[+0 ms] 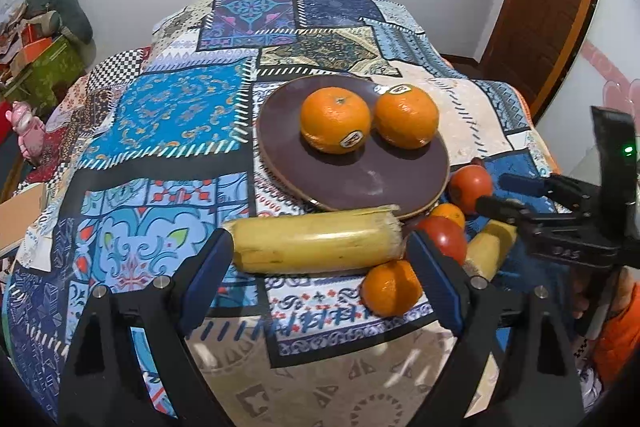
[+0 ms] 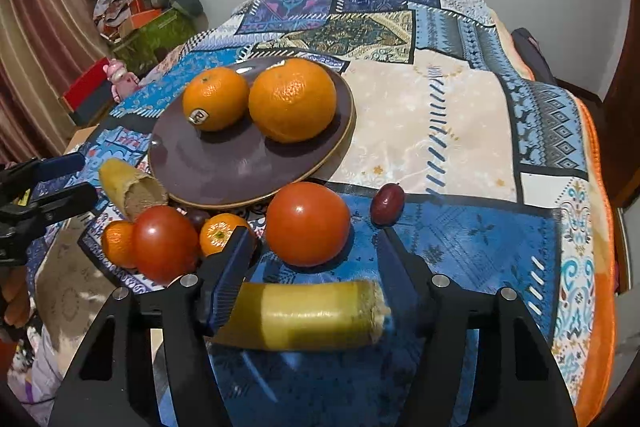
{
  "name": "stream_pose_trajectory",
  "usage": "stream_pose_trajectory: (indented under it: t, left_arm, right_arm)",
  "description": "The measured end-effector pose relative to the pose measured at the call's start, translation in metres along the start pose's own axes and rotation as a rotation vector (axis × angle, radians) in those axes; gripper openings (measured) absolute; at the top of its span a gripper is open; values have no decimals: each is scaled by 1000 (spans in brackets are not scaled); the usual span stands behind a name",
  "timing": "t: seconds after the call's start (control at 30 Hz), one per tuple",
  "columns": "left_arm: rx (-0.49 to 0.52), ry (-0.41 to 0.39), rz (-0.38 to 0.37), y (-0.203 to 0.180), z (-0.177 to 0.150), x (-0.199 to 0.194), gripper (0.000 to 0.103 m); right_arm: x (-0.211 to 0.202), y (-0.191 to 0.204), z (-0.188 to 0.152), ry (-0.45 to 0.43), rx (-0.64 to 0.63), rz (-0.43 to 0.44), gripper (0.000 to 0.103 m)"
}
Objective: Organize fruits
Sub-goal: 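Grasp a red tomato with the left tool while the right tool grasps another tomato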
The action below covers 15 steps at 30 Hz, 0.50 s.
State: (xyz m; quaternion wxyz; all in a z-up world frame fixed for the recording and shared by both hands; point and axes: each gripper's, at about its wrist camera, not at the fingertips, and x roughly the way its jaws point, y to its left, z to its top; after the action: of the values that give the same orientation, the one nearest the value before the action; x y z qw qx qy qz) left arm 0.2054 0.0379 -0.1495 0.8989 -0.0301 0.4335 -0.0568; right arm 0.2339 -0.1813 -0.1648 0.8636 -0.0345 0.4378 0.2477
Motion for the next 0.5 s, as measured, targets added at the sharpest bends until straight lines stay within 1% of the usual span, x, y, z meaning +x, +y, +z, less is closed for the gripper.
stream_pose_trajectory:
  t: [0.03, 0.1, 0.13, 0.2, 0.23, 0.3, 0.4, 0.5]
  left_arm:
    - [-4, -5, -9, -1, 1, 0, 87]
    - [-4, -10, -22, -4, 4, 1, 79]
    - [1, -11, -25, -6, 5, 2, 77]
    - [16, -14, -26, -11, 7, 3, 67]
    - [23, -16, -25, -13, 8, 3, 66]
    - [38, -21, -26, -18, 8, 4, 58]
    - [51, -18, -38, -23, 8, 5, 54]
    - [51, -10, -54, -27, 7, 7, 53]
  right_arm:
    - [2, 0, 0, 1, -3, -2, 60]
    - [4, 1, 1, 5, -11, -4, 60]
    - [6, 2, 2, 7, -12, -7, 60]
    - [9, 2, 2, 14, -14, -7, 58]
    - [12, 1, 2, 16, -13, -7, 56]
    - [15, 1, 2, 24, -9, -1, 53]
    - [18, 2, 0, 29, 6, 16, 47]
    - [19, 3, 0, 24, 6, 15, 46]
